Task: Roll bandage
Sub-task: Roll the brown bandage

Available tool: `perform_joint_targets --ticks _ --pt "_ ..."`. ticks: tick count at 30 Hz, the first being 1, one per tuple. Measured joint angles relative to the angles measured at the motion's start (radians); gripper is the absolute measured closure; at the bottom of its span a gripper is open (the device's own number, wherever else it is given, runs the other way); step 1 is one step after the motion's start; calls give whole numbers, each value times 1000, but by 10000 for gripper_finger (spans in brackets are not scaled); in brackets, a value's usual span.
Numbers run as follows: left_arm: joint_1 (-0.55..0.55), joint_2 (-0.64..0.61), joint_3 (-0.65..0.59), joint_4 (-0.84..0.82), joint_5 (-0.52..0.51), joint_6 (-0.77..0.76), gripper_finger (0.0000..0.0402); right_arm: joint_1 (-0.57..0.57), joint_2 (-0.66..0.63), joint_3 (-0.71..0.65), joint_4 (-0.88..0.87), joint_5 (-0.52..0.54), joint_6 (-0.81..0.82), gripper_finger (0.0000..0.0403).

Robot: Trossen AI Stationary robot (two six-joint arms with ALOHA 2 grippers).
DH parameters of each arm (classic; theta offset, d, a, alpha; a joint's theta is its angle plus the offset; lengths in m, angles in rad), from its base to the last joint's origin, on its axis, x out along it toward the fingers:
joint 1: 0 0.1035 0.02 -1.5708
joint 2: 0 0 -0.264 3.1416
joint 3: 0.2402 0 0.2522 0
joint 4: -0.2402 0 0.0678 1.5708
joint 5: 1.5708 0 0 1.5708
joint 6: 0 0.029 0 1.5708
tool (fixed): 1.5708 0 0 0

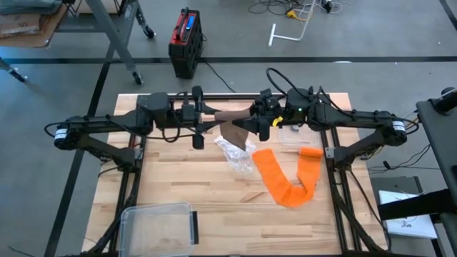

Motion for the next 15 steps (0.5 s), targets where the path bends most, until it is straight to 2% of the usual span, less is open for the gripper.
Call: perform_joint_targets --ticks 15 --pt "-2 -13 0 0 -2 -34 315 -40 -3 0 -18 -3 -100 144"
